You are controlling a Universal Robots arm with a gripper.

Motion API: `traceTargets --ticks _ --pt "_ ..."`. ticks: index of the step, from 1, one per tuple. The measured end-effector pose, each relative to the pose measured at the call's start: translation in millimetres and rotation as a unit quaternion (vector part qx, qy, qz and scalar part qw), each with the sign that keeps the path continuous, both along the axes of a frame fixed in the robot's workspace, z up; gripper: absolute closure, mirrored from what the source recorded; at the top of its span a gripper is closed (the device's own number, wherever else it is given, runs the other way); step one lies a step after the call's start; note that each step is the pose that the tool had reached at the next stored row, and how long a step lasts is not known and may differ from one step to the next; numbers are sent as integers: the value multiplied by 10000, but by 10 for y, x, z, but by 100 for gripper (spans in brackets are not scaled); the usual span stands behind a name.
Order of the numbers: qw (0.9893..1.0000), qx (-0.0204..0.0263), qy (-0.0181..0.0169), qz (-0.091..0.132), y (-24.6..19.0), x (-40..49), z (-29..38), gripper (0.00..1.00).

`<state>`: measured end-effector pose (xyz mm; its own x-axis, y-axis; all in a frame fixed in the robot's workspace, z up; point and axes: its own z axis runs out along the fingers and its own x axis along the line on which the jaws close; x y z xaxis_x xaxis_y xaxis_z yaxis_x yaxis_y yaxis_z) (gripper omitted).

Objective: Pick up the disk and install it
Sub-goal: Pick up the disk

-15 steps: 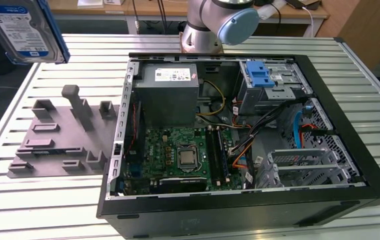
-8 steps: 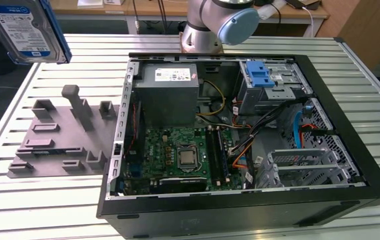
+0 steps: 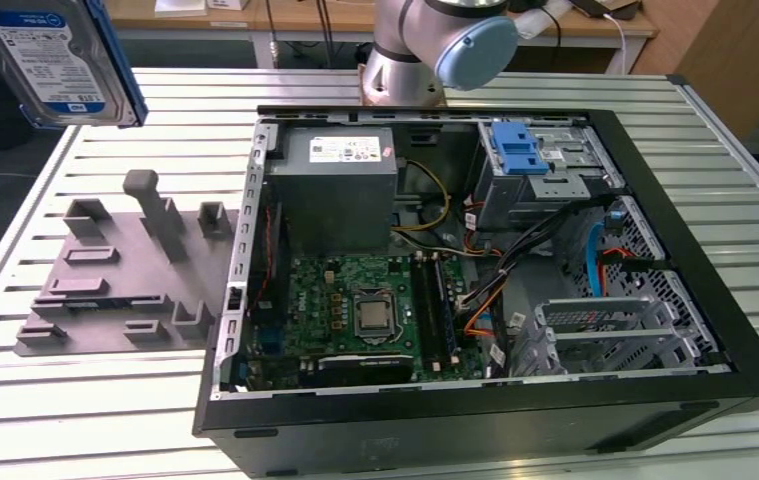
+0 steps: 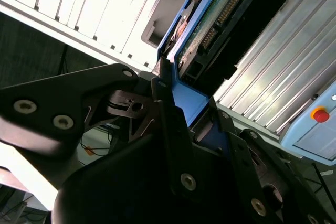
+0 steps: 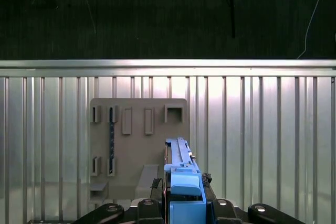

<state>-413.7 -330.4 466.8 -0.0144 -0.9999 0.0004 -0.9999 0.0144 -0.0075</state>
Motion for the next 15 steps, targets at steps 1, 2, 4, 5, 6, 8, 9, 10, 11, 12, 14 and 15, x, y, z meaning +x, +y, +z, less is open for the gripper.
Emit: traceTargets --ticks 1,2,4,5,6,8,9,10,11,12,14,15 --pt "10000 0 0 0 0 6 0 64" --pt "10000 0 0 0 0 11 0 64" --pt "10000 0 0 0 0 23 0 64" --pt "10000 0 0 0 0 30 0 64" --pt "10000 0 0 0 0 35 0 64" --pt "10000 0 0 0 0 47 0 64" --pt "10000 0 0 0 0 52 0 64" --pt "10000 0 0 0 0 55 0 64" --pt "10000 0 0 0 0 55 0 64" --pt "10000 0 0 -1 0 56 0 64" --pt "10000 0 0 0 0 57 0 64" --pt "10000 0 0 0 0 57 0 64"
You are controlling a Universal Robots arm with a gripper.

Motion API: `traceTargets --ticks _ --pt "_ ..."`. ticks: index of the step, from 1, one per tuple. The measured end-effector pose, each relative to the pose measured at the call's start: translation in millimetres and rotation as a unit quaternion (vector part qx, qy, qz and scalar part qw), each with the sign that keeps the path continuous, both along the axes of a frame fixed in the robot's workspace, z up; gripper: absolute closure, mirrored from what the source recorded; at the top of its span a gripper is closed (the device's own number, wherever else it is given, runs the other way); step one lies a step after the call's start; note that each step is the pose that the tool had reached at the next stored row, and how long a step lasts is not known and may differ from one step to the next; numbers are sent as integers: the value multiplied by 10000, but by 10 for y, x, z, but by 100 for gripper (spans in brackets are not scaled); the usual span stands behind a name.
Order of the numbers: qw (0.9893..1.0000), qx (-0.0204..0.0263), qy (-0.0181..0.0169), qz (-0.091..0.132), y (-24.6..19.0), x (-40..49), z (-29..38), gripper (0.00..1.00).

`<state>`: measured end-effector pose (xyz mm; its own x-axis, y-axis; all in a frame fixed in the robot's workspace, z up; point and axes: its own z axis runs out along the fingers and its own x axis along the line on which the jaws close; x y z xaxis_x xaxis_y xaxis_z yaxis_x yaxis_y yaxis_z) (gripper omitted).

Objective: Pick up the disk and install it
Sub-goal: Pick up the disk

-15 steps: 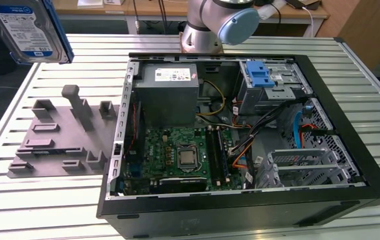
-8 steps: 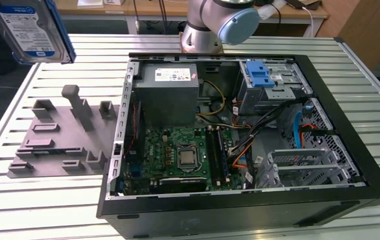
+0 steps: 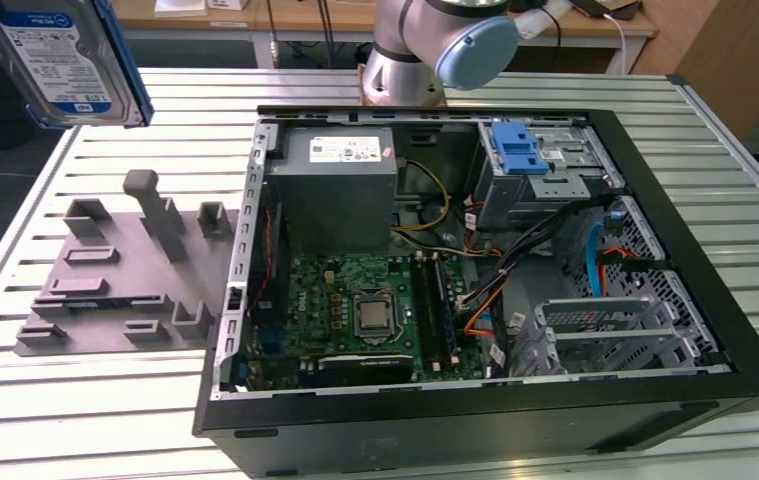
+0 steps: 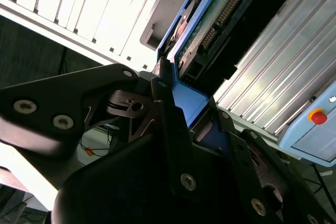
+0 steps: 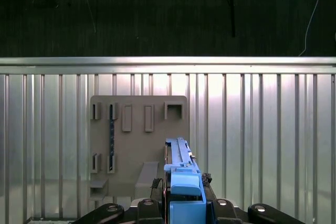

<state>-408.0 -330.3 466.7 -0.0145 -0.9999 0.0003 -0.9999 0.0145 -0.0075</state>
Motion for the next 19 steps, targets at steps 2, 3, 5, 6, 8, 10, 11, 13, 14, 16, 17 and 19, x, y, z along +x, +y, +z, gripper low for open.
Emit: traceTargets --ticks 2,3,5,6,8,10,11,13,14,16,17,19 --pt "10000 0 0 0 0 0 0 64" --pt "10000 0 0 0 0 1 0 64" --pt "10000 0 0 0 0 1 1 64" --pt "10000 0 0 0 0 1 4 64" --pt "10000 0 0 0 0 1 10 64" --pt "10000 0 0 0 0 1 23 64" --pt "10000 0 0 0 0 1 33 64" --pt "10000 0 0 0 0 1 48 64" --pt "10000 0 0 0 0 1 53 64" --pt "10000 0 0 0 0 1 67 64" --pt "10000 0 0 0 0 1 76 64" --pt "10000 0 0 0 0 1 95 64"
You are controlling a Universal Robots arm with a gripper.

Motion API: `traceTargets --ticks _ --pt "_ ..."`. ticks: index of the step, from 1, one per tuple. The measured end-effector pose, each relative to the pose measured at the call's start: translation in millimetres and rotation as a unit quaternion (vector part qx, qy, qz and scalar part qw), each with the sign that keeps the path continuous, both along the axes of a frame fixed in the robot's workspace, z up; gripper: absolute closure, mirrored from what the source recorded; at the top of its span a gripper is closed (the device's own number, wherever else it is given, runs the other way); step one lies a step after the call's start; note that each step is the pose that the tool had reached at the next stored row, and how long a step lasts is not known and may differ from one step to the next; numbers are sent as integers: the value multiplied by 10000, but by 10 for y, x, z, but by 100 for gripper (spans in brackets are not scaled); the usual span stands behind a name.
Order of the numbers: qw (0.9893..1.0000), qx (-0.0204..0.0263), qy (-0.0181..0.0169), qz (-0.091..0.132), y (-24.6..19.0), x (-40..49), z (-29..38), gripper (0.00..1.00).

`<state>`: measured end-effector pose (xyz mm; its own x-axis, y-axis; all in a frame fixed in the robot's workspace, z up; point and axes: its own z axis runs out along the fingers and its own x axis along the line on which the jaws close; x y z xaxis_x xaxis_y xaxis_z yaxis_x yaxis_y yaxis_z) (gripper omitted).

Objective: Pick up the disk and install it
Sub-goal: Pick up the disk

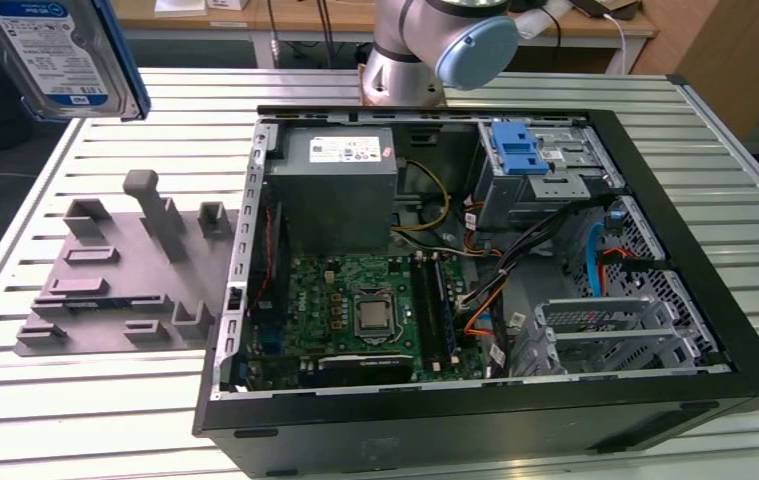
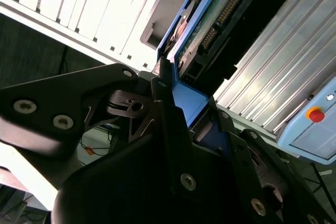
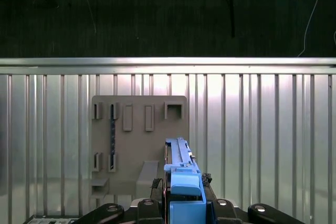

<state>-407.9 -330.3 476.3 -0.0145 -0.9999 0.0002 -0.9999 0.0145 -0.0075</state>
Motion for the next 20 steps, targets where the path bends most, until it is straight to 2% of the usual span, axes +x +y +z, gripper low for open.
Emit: traceTargets --ticks 11,20 --pt "10000 0 1 0 0 9 12 64" --pt "10000 0 1 0 0 119 10 64"
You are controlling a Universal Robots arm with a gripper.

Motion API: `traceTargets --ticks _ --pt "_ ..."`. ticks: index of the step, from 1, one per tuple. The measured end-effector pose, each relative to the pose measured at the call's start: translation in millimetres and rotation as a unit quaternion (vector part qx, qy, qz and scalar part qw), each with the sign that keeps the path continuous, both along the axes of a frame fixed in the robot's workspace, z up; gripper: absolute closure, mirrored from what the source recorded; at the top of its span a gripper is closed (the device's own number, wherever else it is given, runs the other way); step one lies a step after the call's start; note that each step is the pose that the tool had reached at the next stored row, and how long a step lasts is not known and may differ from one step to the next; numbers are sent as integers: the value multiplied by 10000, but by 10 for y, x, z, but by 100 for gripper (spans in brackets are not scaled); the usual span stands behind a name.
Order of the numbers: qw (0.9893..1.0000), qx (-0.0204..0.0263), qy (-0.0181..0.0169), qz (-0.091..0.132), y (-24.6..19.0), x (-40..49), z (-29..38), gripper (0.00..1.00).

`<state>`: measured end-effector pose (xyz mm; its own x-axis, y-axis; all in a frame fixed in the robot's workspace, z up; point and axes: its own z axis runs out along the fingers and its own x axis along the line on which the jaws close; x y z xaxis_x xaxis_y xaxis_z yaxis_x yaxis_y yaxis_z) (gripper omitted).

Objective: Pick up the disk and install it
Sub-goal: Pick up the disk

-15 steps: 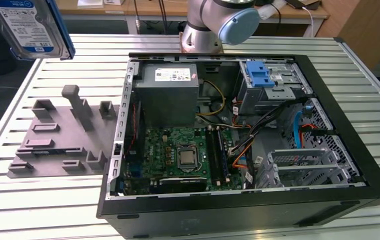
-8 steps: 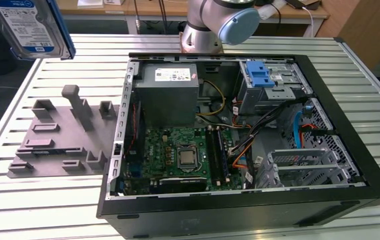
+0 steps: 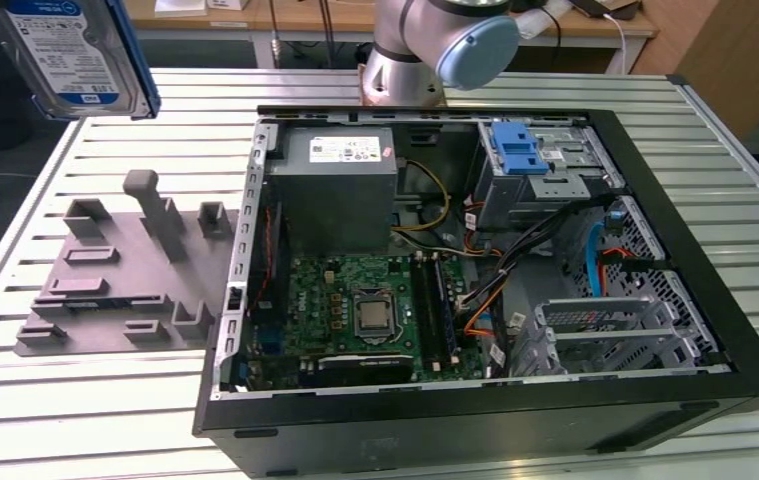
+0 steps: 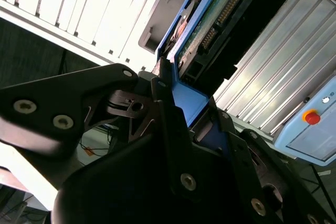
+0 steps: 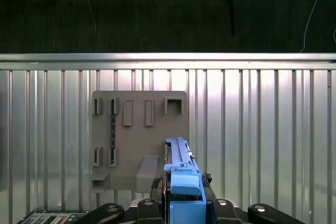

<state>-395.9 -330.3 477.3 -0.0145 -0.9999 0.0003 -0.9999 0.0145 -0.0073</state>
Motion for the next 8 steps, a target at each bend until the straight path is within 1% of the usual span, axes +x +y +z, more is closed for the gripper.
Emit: traceTargets --ticks 8 --pt "10000 0 1 0 0 105 0 64"
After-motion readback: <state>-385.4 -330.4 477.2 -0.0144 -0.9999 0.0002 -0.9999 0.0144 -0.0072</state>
